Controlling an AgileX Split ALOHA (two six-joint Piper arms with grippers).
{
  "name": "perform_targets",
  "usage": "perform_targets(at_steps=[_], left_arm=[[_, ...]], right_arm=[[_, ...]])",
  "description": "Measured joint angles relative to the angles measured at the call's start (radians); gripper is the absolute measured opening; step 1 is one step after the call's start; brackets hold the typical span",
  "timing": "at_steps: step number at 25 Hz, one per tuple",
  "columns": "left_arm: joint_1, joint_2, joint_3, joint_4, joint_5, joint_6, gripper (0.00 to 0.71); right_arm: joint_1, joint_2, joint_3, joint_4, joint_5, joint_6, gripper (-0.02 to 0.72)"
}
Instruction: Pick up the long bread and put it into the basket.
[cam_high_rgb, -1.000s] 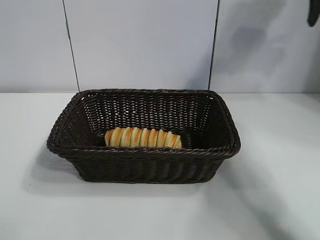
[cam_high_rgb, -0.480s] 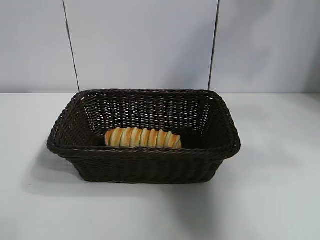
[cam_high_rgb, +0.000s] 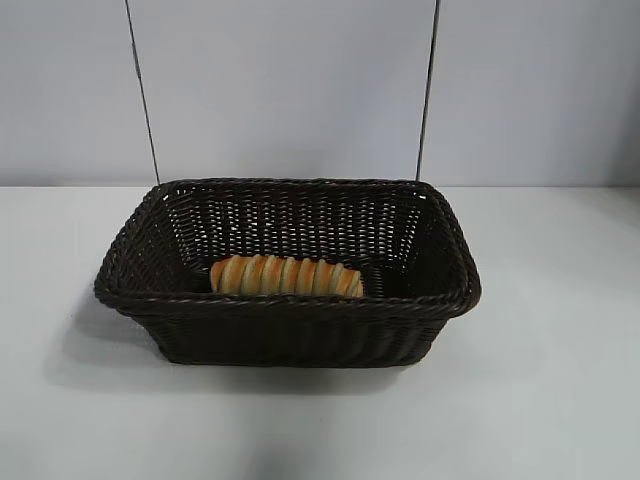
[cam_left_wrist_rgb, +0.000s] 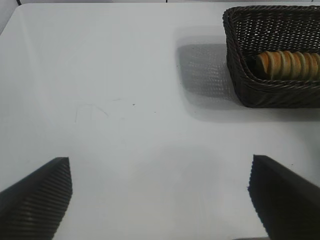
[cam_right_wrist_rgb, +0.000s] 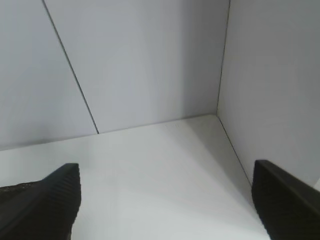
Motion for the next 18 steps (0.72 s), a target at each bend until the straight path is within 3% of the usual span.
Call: perform_targets(at_steps=[10,18], left_arm=[[0.000,0.000,0.000,0.000,0.000,0.000,0.694],[0.000,0.000,0.000,0.000,0.000,0.000,0.694]], right_arm=[[0.067,-0.335,0.368,-0.001,0.000,0.000,0.666],[0.067,-0.361,0.581,-0.003,0.001,0.001,0.666]])
